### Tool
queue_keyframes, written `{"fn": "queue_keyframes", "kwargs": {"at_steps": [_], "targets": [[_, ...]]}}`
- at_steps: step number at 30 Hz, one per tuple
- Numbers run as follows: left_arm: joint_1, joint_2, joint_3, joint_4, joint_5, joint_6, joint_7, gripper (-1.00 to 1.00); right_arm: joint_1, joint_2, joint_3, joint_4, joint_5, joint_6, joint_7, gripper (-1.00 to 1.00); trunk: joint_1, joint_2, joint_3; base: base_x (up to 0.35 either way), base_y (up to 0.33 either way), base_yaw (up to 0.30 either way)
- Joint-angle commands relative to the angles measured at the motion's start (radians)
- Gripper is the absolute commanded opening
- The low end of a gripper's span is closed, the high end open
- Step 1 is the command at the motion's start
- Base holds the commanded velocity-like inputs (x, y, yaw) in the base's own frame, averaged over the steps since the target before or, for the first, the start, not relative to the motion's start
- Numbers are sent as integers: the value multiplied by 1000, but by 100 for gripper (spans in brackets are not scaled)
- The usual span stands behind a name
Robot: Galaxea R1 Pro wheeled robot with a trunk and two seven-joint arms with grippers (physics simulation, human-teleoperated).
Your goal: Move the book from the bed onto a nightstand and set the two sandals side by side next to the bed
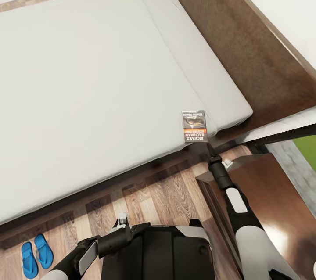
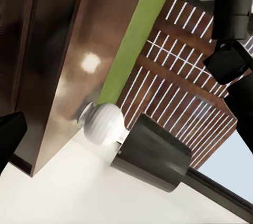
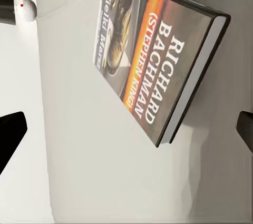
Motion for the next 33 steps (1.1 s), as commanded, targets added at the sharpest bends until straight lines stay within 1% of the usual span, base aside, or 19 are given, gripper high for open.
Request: {"fn": "queue_keyframes", "kwargs": {"at_steps": [1, 9, 33], "targets": [[0, 1, -6, 0, 9, 10, -1, 100, -1, 1, -1, 6, -7, 10, 3, 100, 4, -8, -4, 0, 0, 0], [0, 1, -7, 0, 9, 10, -1, 100, -1, 1, 3, 20, -7, 9, 4, 100, 35, -64, -29, 0, 0, 0], [0, 1, -7, 0, 9, 10, -1, 100, -1, -1, 2, 20, -7, 8, 4, 100, 127, -232, -104, 0, 0, 0]]}}
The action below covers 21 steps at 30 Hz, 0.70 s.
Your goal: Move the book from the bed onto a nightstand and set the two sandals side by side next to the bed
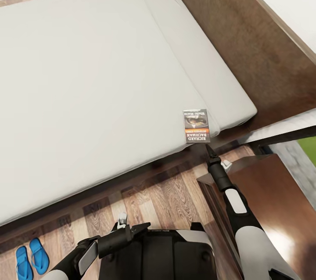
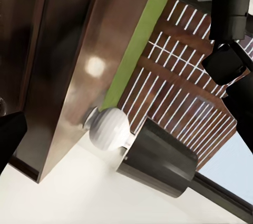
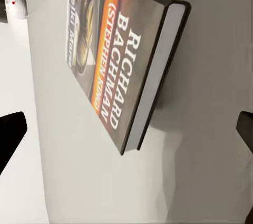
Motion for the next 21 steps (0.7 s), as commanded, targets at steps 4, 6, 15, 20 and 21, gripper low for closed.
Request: {"fn": "queue_keyframes", "kwargs": {"at_steps": [4, 6, 15, 20, 21], "targets": [[0, 1, -6, 0, 9, 10, -1, 100, -1, 1, -4, 0, -7, 10, 3, 100, 16, -29, -13, 0, 0, 0], [0, 1, -6, 0, 9, 10, -1, 100, -1, 1, -4, 0, -7, 10, 3, 100, 23, -43, -19, 0, 0, 0], [0, 1, -5, 0, 9, 10, -1, 100, -1, 1, -4, 0, -7, 11, 2, 100, 58, -106, -48, 0, 0, 0], [0, 1, -6, 0, 9, 10, -1, 100, -1, 1, -4, 0, -7, 11, 3, 100, 77, -141, -63, 0, 0, 0], [0, 1, -6, 0, 9, 10, -1, 100, -1, 1, -5, 0, -7, 11, 3, 100, 81, -148, -66, 0, 0, 0]]}}
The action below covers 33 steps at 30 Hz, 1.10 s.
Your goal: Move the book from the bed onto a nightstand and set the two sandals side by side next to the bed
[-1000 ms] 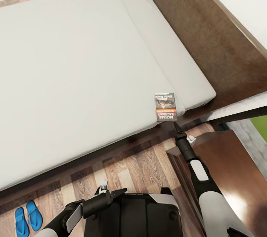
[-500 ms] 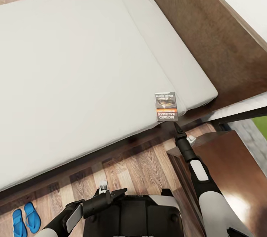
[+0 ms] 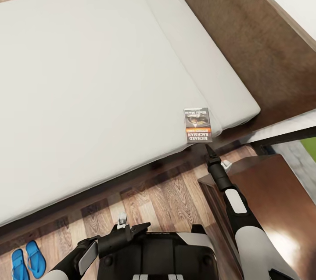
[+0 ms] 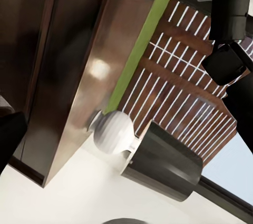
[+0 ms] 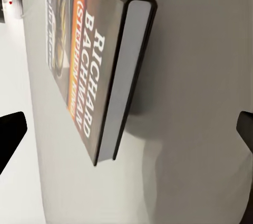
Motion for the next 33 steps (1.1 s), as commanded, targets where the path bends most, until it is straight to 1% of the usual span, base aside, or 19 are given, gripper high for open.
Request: {"fn": "queue_keyframes", "kwargs": {"at_steps": [1, 7, 17, 24, 33], "targets": [[0, 1, -6, 0, 9, 10, -1, 100, -1, 1, -5, 0, -7, 10, 3, 100, 4, -8, -4, 0, 0, 0], [0, 1, -6, 1, 9, 10, -1, 100, -1, 1, -4, 0, -7, 10, 3, 100, 27, -50, -22, 0, 0, 0], [0, 1, -6, 1, 9, 10, -1, 100, -1, 1, -3, 0, -7, 8, 3, 100, 27, -50, -22, 1, 0, 0], [0, 2, -6, 1, 9, 10, -1, 100, -1, 1, -3, 0, -7, 8, 3, 100, 27, -50, -22, 145, 0, 0], [0, 1, -6, 1, 9, 10, -1, 100, -1, 1, -3, 0, -7, 10, 3, 100, 27, -50, -22, 16, 0, 0]]}}
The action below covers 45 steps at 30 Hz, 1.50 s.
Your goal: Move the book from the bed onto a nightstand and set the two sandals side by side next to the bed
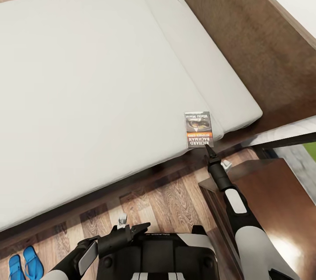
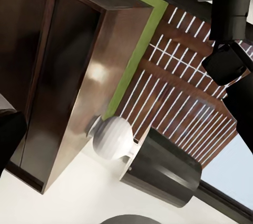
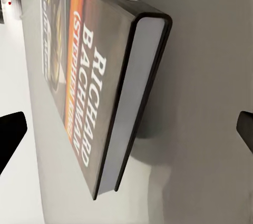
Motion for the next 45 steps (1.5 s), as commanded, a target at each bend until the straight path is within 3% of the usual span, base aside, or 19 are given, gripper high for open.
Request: {"fn": "queue_keyframes", "kwargs": {"at_steps": [1, 12, 15, 45], "targets": [[0, 1, -6, 0, 9, 10, -1, 100, -1, 1, -4, 0, -7, 10, 3, 100, 0, 0, 0, 1, 0, 0], [1, 1, -6, 1, 11, 10, -1, 100, -1, 1, -4, 0, -7, 10, 3, 100, 0, 0, 0, 0, 0, 0], [1, 1, -6, 1, 11, 10, 0, 100, -1, 1, -4, 0, -7, 10, 3, 100, 12, -21, -10, 0, 0, 0], [1, 2, -6, 1, 10, 10, -1, 100, -1, 1, -5, 1, -8, 8, 3, 100, 12, -21, -10, 32, 0, 0]]}}
